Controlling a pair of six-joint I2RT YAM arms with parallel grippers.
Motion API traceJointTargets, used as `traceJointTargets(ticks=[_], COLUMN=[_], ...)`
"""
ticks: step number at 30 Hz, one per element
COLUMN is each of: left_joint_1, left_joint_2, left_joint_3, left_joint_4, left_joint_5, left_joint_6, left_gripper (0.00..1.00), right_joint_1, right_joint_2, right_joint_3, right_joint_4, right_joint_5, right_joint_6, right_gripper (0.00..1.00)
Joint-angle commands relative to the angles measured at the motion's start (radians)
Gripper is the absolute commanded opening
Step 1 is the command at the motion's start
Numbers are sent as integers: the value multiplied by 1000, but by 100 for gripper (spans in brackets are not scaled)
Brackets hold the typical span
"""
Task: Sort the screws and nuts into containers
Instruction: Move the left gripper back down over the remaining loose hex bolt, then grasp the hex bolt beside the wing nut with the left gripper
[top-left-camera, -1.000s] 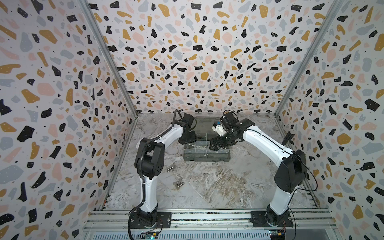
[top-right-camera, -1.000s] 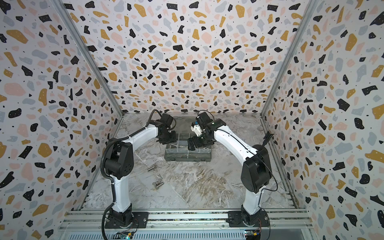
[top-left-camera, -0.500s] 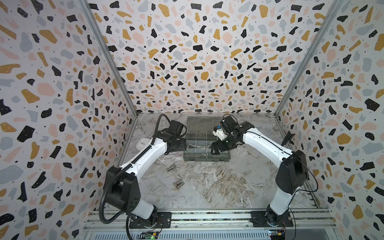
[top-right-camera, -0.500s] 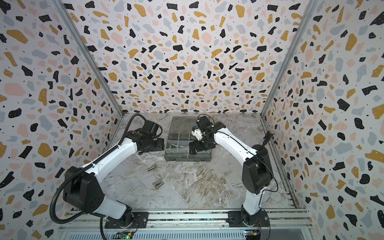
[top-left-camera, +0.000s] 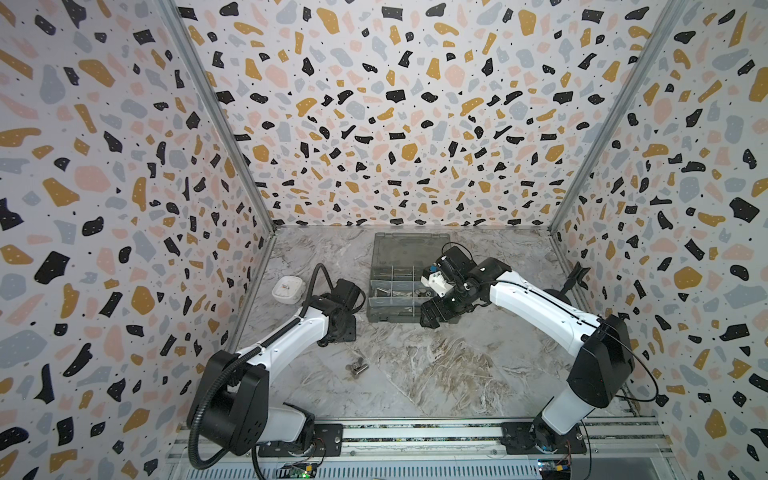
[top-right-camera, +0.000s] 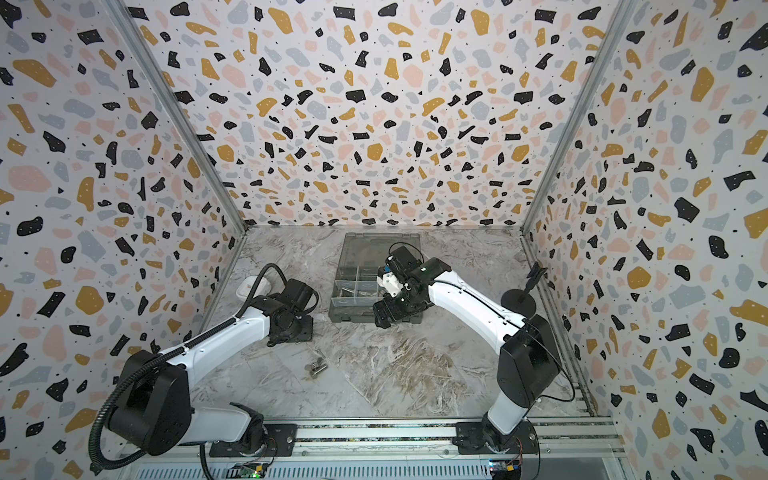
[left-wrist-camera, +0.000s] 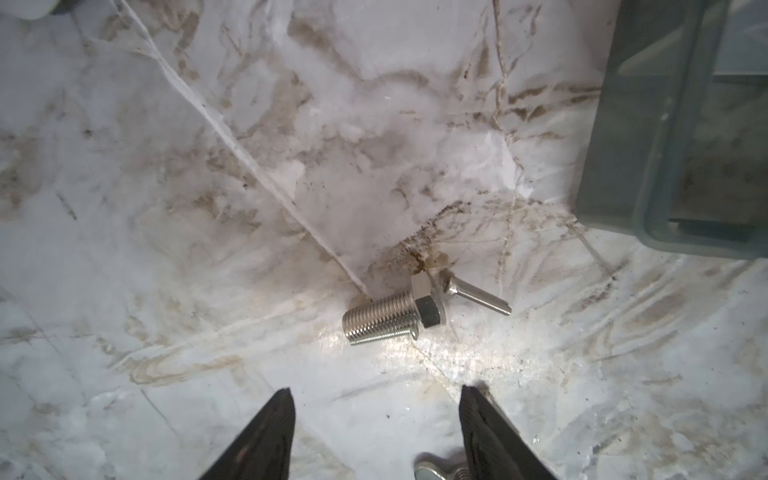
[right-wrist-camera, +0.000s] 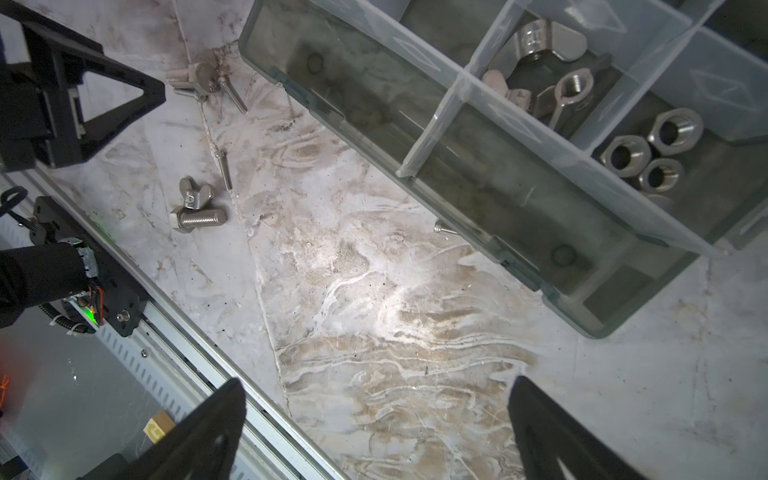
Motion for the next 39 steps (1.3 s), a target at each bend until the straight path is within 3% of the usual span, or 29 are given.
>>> traceJointTargets(ticks=[1,24,35,39], left_joint_1=[-4,-1,8,15], left_joint_2=[27,135,198,217], left_joint_3=[-14,-66,-19,-16], left_joint_4=[61,152,165,171], left_joint_5=[-26,-20,-15,-7], left_joint_6=[6,45,73,81], left_gripper=[64,59,58,47], right_joint_1=[-2,-2,-3,-3], right_joint_2=[-57,-60,-34,-21], right_joint_3=[-6,-30,-8,7], right_joint_4=[-11,-15,-31,-37], right_joint_5=[37,53,67,72], right_joint_6=[14,23,16,13], right_gripper=[100,100,100,100])
